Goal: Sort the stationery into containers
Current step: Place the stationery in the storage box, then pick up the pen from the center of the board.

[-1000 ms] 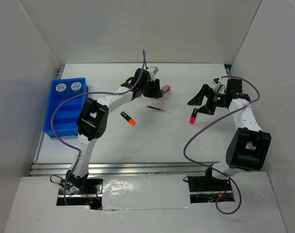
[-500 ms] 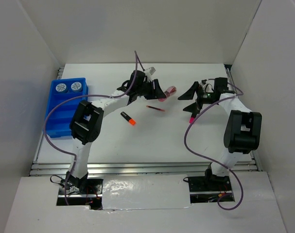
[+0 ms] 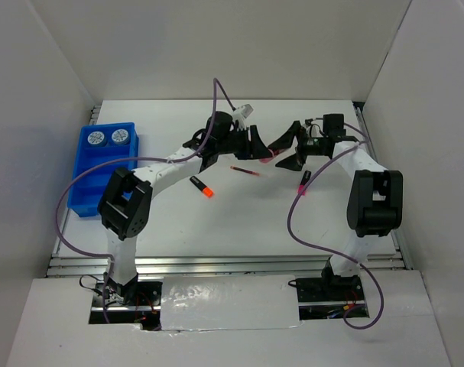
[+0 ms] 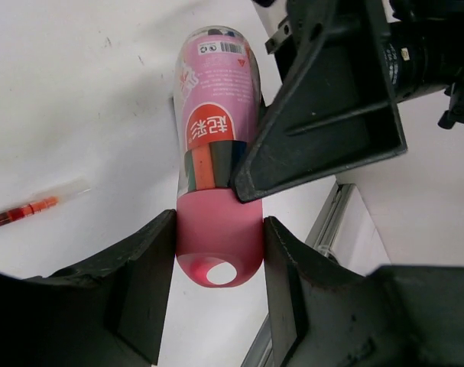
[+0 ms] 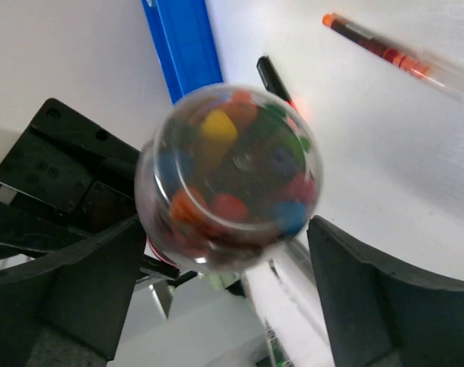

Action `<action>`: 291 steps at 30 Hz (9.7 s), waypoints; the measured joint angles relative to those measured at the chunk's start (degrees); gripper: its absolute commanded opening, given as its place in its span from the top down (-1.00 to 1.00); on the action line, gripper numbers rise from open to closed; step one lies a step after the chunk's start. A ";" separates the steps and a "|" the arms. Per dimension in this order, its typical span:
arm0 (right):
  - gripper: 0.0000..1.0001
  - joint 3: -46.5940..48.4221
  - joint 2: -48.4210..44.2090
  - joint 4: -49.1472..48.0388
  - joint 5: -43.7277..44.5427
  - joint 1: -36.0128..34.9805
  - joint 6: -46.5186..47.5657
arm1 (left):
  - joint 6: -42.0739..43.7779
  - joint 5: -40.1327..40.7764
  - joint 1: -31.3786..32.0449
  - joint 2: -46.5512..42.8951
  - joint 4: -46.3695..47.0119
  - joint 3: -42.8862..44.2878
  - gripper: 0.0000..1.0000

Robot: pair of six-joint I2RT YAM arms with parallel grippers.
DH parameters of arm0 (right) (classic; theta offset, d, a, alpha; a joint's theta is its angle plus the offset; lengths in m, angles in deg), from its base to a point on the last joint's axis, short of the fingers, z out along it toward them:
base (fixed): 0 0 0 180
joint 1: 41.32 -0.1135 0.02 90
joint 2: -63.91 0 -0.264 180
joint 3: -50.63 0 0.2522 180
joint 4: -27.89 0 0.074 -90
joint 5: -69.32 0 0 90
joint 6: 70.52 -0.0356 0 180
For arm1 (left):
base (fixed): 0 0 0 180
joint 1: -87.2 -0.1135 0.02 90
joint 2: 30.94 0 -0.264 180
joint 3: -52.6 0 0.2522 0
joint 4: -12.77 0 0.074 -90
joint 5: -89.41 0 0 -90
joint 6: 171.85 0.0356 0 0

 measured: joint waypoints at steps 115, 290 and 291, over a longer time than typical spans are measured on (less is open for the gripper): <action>1.00 20.04 11.41 40.00 9.25 -41.31 41.40 | 155.18 16.24 21.57 -39.67 -34.12 -39.50 0.24; -0.52 10.64 -4.66 36.76 16.87 -7.74 37.92 | 131.95 5.49 -10.56 10.38 -63.30 5.40 0.01; -0.52 10.64 -4.66 36.76 16.87 -7.74 37.92 | 131.93 5.66 -10.60 10.36 -63.17 5.31 0.06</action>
